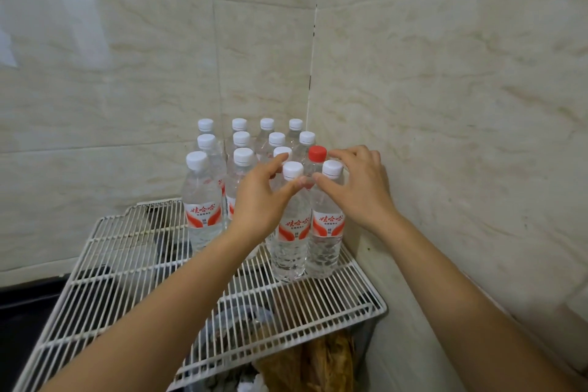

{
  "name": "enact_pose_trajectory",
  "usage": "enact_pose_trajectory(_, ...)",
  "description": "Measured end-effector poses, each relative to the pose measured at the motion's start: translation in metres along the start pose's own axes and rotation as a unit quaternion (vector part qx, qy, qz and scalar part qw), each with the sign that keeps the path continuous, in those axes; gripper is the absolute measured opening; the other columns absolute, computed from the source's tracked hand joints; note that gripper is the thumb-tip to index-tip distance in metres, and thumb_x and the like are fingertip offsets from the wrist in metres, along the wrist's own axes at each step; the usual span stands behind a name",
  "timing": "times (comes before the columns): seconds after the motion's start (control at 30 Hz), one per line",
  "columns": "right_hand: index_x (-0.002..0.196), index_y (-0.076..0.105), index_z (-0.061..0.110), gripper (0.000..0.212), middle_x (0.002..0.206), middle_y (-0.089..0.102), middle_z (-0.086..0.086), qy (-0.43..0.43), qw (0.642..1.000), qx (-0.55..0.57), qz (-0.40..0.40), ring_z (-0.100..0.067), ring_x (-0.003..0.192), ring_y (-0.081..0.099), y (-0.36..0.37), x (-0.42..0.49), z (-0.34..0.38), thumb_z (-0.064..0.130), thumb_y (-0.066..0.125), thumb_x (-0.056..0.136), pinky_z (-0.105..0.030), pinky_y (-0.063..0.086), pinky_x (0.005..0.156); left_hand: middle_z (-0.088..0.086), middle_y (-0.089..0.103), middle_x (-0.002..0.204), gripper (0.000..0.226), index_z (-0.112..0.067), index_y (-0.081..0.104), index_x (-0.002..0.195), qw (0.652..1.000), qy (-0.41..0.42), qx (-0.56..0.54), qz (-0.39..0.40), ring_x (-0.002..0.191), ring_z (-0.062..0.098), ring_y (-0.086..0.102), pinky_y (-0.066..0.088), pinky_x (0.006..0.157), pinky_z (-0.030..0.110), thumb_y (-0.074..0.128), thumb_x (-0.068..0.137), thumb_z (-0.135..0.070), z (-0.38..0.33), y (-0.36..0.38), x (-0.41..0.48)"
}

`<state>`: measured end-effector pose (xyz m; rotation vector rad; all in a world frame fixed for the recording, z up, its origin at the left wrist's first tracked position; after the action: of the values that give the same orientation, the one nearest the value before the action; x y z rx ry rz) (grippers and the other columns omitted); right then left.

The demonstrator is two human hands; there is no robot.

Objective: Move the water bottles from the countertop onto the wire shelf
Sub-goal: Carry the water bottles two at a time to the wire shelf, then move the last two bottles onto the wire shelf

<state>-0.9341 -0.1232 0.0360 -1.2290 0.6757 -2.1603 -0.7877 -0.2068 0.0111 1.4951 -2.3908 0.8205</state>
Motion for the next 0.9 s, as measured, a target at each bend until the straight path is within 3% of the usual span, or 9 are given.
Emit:
enact_pose_trajectory(0.07, 0.118, 0.062, 0.026, 0.040, 0.105, 0.043, 0.012, -0.028, 0.998, -0.006, -0.053, -0.007, 0.102, 0.033, -0.007, -0.006, 0.017, 0.045, 0.065, 0.083, -0.019, 0.020, 0.078, -0.002, 0.059, 0.131, 0.055, -0.027, 0.049, 0.135, 1.000, 0.013, 0.011, -0.025, 0.116, 0.006, 0.052, 0.044, 0.097, 0.028, 0.062, 0.084, -0.044, -0.001, -0.013, -0.004)
enact_pose_trajectory(0.17, 0.111, 0.065, 0.018, 0.031, 0.107, 0.053, 0.005, -0.078, 0.992, 0.035, -0.094, -0.010, 0.104, 0.038, -0.005, -0.017, 0.051, 0.034, 0.067, 0.084, -0.024, 0.028, 0.086, -0.003, 0.062, 0.125, 0.046, -0.026, 0.054, 0.131, 0.997, 0.022, 0.026, -0.066, 0.113, 0.008, 0.056, 0.050, 0.096, 0.035, 0.055, 0.088, -0.044, 0.006, -0.042, -0.015)
enact_pose_trajectory(0.3, 0.107, 0.066, 0.008, 0.029, 0.103, 0.060, -0.005, -0.163, 0.981, 0.059, -0.090, -0.016, 0.103, 0.040, 0.024, -0.028, 0.110, 0.026, 0.065, 0.083, -0.027, 0.030, 0.090, -0.013, 0.063, 0.108, 0.034, -0.028, 0.059, 0.125, 0.989, 0.004, 0.073, -0.126, 0.101, 0.006, 0.060, 0.054, 0.087, 0.035, 0.053, 0.092, -0.035, 0.031, -0.097, -0.039)
enact_pose_trajectory(0.47, 0.104, 0.066, 0.008, 0.029, 0.102, 0.061, -0.007, -0.233, 0.968, 0.092, -0.005, -0.022, 0.101, 0.046, 0.096, -0.056, 0.196, 0.026, 0.062, 0.082, -0.034, 0.035, 0.088, -0.001, 0.063, 0.115, 0.032, -0.021, 0.060, 0.125, 0.972, -0.045, 0.142, -0.181, 0.105, 0.013, 0.060, 0.051, 0.092, 0.038, 0.052, 0.094, -0.030, 0.080, -0.191, -0.087)
enact_pose_trajectory(0.6, 0.109, 0.065, 0.006, 0.035, 0.105, 0.062, -0.009, -0.274, 0.952, 0.110, 0.081, -0.023, 0.103, 0.046, 0.167, -0.092, 0.279, 0.024, 0.065, 0.079, -0.038, 0.038, 0.089, 0.004, 0.062, 0.119, 0.036, -0.020, 0.059, 0.127, 0.945, -0.109, 0.227, -0.210, 0.102, 0.011, 0.058, 0.047, 0.085, 0.023, 0.048, 0.095, -0.032, 0.119, -0.286, -0.145)
enact_pose_trajectory(0.73, 0.125, 0.054, 0.010, 0.045, 0.121, 0.053, -0.005, -0.304, 0.927, 0.092, 0.201, -0.023, 0.117, 0.039, 0.245, -0.144, 0.366, 0.035, 0.058, 0.087, -0.037, 0.032, 0.097, 0.005, 0.060, 0.118, 0.037, -0.018, 0.057, 0.129, 0.909, -0.175, 0.287, -0.247, 0.111, 0.020, 0.056, 0.047, 0.096, 0.035, 0.050, 0.095, -0.030, 0.153, -0.389, -0.217)
enact_pose_trajectory(0.9, 0.136, 0.042, 0.014, 0.054, 0.132, 0.045, -0.002, -0.343, 0.888, 0.088, 0.292, -0.022, 0.123, 0.034, 0.322, -0.231, 0.495, 0.042, 0.051, 0.091, -0.038, 0.031, 0.101, 0.005, 0.056, 0.127, 0.040, -0.019, 0.052, 0.134, 0.865, -0.267, 0.341, -0.253, 0.120, 0.021, 0.049, 0.041, 0.098, 0.032, 0.046, 0.096, -0.032, 0.192, -0.520, -0.327)
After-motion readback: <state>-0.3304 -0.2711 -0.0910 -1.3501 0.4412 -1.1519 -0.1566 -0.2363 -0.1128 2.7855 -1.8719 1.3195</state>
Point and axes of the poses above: each hand's wrist, its own x-axis towards the middle knuckle, its own y-axis out of the palm, z = x × y, the point moved 9 cm from there along x, towards the middle knuckle
